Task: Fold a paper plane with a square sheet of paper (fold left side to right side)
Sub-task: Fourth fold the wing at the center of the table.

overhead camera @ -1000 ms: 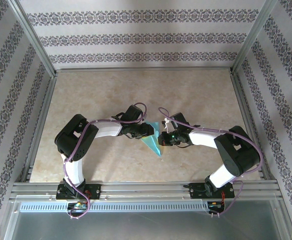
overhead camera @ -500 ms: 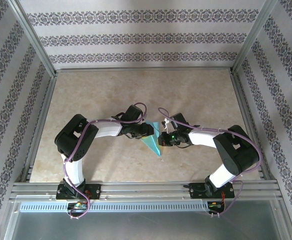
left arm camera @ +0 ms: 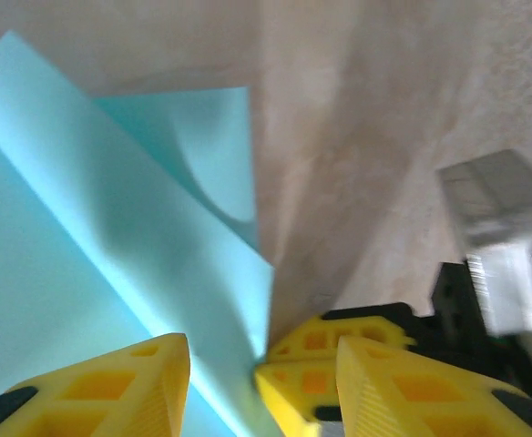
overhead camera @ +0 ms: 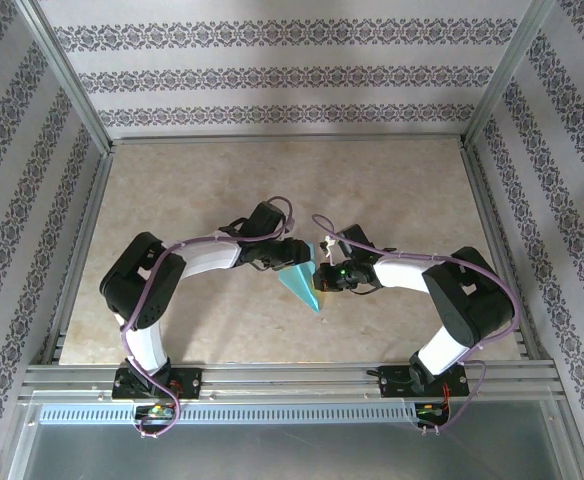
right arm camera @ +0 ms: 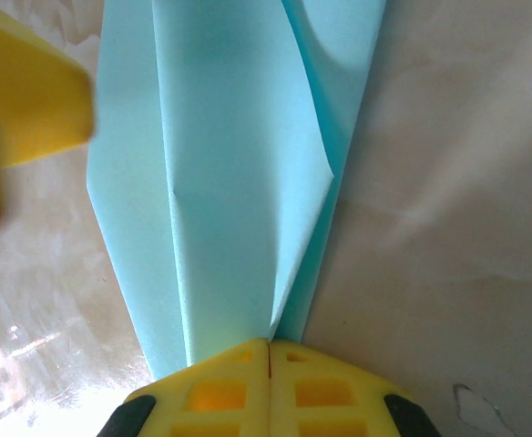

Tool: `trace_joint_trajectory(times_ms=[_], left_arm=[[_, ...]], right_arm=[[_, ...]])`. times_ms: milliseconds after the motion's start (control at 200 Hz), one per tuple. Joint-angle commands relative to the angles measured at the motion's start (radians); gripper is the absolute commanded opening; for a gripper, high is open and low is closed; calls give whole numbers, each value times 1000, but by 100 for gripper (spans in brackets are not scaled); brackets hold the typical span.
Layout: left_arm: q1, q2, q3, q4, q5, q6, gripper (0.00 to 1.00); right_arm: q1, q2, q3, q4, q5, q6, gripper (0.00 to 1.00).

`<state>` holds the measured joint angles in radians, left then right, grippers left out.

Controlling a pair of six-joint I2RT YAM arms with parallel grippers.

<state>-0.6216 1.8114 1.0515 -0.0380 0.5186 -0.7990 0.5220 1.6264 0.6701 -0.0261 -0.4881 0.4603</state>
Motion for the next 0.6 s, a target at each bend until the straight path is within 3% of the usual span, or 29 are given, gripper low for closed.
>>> trace_joint_trajectory(times_ms=[0, 190, 595], left_arm=[[2, -23, 21, -29, -1, 28, 41], [0, 48, 33, 52, 80, 4, 19], [1, 146, 80, -71, 7, 58, 12]], right_arm=[[19, 58, -16, -93, 66, -28, 0], [21, 61, -12, -95, 68, -28, 0], [23, 62, 0, -127, 75, -39, 0]])
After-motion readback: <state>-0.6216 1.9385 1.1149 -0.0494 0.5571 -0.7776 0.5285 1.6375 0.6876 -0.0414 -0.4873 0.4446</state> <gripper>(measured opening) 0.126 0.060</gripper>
